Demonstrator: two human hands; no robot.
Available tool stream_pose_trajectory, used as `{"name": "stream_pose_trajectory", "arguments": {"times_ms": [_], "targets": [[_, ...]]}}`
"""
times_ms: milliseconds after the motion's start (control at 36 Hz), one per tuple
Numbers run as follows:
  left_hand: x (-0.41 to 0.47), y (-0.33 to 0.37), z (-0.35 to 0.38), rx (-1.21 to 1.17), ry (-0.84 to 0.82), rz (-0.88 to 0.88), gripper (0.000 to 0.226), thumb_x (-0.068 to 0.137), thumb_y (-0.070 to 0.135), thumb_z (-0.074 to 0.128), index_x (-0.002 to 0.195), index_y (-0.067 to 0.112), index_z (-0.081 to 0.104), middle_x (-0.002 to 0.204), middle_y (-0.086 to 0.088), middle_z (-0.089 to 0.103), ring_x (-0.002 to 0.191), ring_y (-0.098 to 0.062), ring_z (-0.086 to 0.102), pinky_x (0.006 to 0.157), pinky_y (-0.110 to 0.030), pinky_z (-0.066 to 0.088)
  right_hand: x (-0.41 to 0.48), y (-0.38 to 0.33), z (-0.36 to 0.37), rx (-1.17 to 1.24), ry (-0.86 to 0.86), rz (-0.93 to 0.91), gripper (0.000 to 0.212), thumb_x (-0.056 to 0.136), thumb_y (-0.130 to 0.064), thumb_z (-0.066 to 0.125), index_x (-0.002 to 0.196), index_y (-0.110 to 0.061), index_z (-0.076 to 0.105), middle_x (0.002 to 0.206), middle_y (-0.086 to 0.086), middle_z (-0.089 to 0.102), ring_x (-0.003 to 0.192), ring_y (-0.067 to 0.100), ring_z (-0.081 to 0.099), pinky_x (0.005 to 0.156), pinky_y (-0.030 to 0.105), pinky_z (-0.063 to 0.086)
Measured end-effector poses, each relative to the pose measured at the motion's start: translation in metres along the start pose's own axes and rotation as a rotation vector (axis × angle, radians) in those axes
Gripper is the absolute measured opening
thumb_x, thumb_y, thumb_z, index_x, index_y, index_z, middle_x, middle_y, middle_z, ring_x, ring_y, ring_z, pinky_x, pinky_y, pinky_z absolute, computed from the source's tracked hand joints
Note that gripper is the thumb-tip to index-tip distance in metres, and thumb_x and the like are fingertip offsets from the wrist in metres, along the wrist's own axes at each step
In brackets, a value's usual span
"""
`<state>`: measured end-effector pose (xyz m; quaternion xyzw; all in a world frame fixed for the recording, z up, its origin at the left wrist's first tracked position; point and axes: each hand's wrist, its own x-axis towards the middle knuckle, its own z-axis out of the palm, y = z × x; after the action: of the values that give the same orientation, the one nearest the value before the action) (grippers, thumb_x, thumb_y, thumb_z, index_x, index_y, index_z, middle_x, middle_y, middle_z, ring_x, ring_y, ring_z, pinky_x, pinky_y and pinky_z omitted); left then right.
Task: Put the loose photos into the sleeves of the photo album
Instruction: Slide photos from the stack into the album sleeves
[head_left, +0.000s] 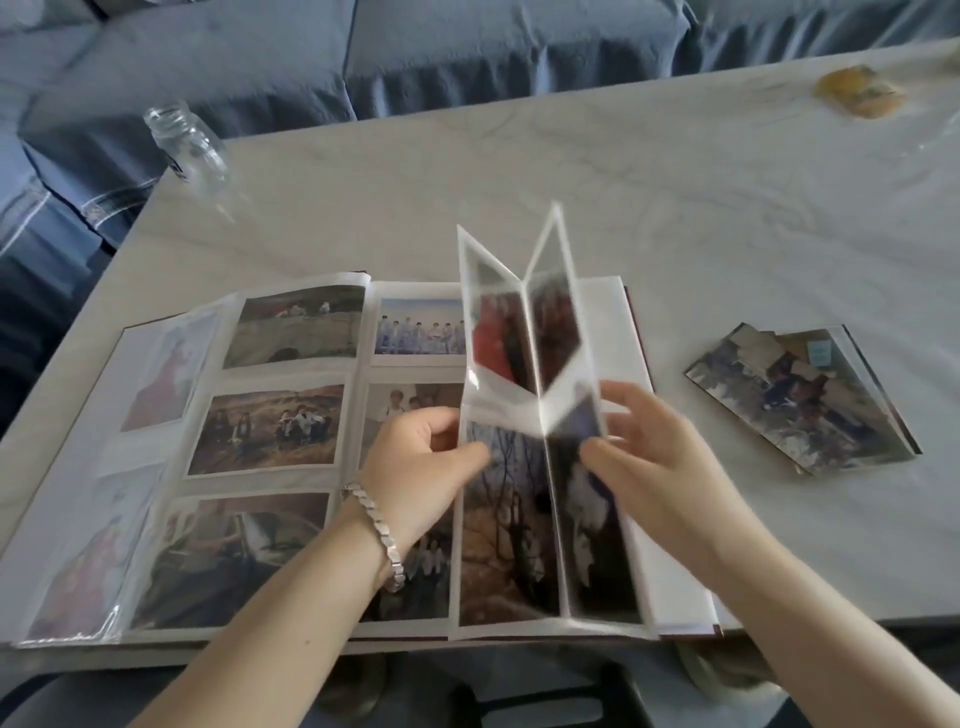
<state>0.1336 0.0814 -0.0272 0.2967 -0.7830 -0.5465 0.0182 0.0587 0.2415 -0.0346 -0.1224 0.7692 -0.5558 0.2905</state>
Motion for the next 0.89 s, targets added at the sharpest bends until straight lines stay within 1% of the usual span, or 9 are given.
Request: {"name": "stream_pose_trajectory", "arguments": {"times_ms": [56,139,194,306,417,528,611,806,889], "targets": [[0.003,-0.004,0.0,0.016,0.006,-0.022,0.009,0.081,0.011,0.067,0.077,0.019,0.071,0.078,-0.007,0.073,0.08,-0.025,0.068,0.076,-0.036,0.054,0.001,0.001,-0.011,-0.172,0.11,0.003,0.053,0.088,-0.013,0.058,0.134,-0.03,0.039,0.111,-0.009,0.061,0.073,-0.001,0.061,0.054,0.01,0.047],[0.005,-0.011,0.0,-0.004,0.032,-0.055,0.017,0.083,0.013,0.067,0.075,0.028,0.065,0.079,0.003,0.072,0.083,-0.018,0.068,0.079,-0.034,0.054,-0.001,-0.002,-0.023,-0.503,0.218,-0.025,0.07,0.089,-0.017,0.058,0.145,-0.029,0.019,0.14,-0.001,0.039,0.111,0.009,0.049,0.085,0.018,0.038],[0.006,-0.014,0.001,-0.029,0.042,-0.076,0.02,0.084,0.01,0.065,0.078,0.03,0.064,0.083,0.007,0.07,0.088,-0.017,0.067,0.08,-0.031,0.051,-0.001,-0.003,-0.025,-0.615,0.231,-0.079,0.068,0.09,-0.019,0.058,0.145,-0.027,0.021,0.148,-0.003,0.028,0.126,0.014,0.039,0.089,0.017,0.03],[0.005,-0.013,-0.014,-0.022,0.078,-0.04,0.026,0.085,0.004,0.063,0.084,0.03,0.063,0.088,0.007,0.07,0.089,-0.015,0.066,0.086,-0.033,0.05,0.007,-0.001,-0.009,-0.658,0.072,-0.182,0.053,0.089,-0.03,0.058,0.139,-0.03,0.038,0.146,-0.01,0.034,0.113,0.007,0.052,0.086,0.011,0.037],[0.004,-0.011,-0.058,-0.04,0.216,-0.02,0.025,0.086,0.004,0.061,0.1,0.025,0.061,0.095,-0.002,0.071,0.091,-0.019,0.067,0.091,-0.043,0.05,0.017,-0.008,0.021,-0.633,-0.111,-0.281,0.053,0.09,-0.044,0.05,0.14,-0.041,0.03,0.15,-0.018,0.023,0.132,0.005,0.034,0.098,0.012,0.03],[0.0,-0.009,-0.109,0.078,0.374,0.024,0.035,0.088,0.007,0.059,0.117,0.025,0.053,0.112,0.001,0.063,0.101,-0.014,0.059,0.085,-0.026,0.046,0.027,-0.021,0.05,-0.618,-0.202,-0.402,0.058,0.09,-0.05,0.045,0.142,-0.046,0.02,0.153,-0.022,0.007,0.131,0.0,0.029,0.098,0.011,0.025],[-0.004,-0.017,-0.148,0.244,0.523,0.046,0.042,0.09,0.006,0.057,0.13,0.015,0.052,0.124,-0.006,0.06,0.115,-0.024,0.055,0.098,-0.036,0.043,0.035,-0.03,0.073,-0.66,-0.277,-0.5,0.059,0.091,-0.053,0.04,0.144,-0.046,0.013,0.153,-0.023,-0.001,0.14,0.001,0.012,0.11,0.02,0.021],[-0.016,-0.044,-0.2,0.577,0.703,-0.191,0.047,0.096,0.009,0.041,0.141,0.022,0.038,0.134,-0.015,0.052,0.114,-0.039,0.051,0.093,-0.045,0.041,0.051,-0.034,0.115,-0.851,-0.407,-0.584,0.058,0.094,-0.053,0.034,0.146,-0.041,0.011,0.155,-0.018,-0.008,0.143,0.004,0.002,0.112,0.019,0.006],[-0.012,-0.061,-0.211,0.643,0.684,-0.322,0.051,0.096,0.007,0.04,0.143,0.022,0.033,0.132,-0.018,0.052,0.113,-0.04,0.05,0.091,-0.045,0.041,0.059,-0.028,0.132,-0.912,-0.448,-0.664,0.074,0.081,-0.075,0.011,0.146,-0.039,0.014,0.155,-0.017,-0.004,0.143,0.003,-0.006,0.105,0.012,-0.007]]}}
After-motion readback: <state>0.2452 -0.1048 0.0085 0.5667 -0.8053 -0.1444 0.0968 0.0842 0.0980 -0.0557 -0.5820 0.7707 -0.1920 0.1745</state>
